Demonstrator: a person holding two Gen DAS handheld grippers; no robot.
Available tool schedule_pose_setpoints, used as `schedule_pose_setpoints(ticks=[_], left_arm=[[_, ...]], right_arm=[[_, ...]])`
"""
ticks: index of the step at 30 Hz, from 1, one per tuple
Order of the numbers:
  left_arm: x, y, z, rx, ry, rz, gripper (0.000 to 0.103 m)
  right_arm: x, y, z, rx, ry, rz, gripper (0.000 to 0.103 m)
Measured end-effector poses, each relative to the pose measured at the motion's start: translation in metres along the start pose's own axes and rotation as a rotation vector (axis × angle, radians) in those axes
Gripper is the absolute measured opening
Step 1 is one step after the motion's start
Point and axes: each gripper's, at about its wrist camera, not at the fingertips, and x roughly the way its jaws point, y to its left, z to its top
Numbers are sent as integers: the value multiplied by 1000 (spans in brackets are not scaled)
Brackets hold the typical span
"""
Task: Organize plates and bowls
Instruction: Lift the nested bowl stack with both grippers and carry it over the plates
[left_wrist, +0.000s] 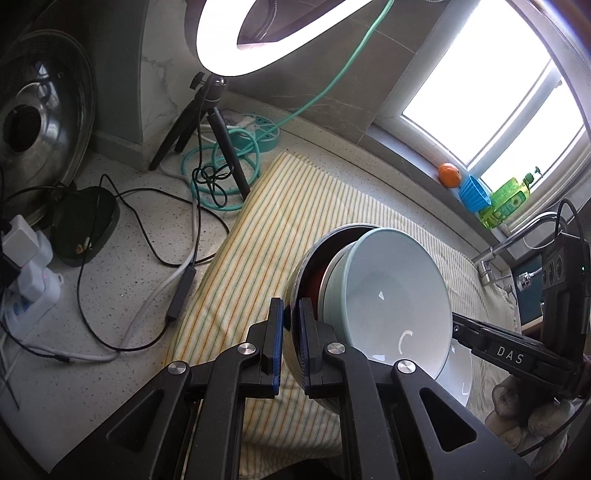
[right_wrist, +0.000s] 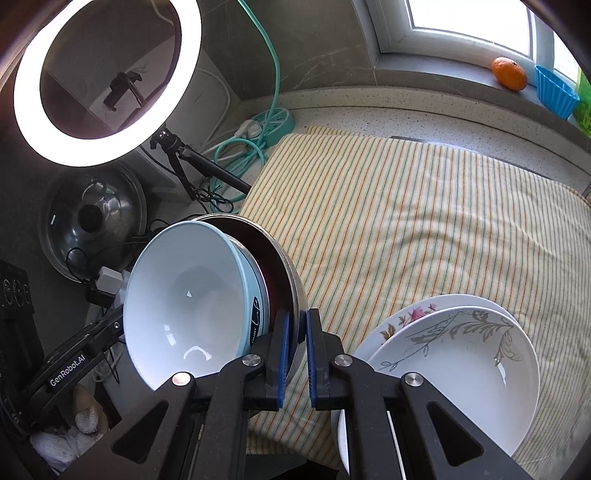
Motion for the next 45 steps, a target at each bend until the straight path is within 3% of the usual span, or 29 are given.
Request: schedule_pose_setpoints(ticks=[24, 45], left_arm=[[13, -91, -7, 129, 23, -101, 6], [34, -142, -43, 182, 116, -130, 6]], right_arm=[[-71, -73, -21, 131, -87, -65, 8], [-96, -135, -58, 198, -68, -110, 8]])
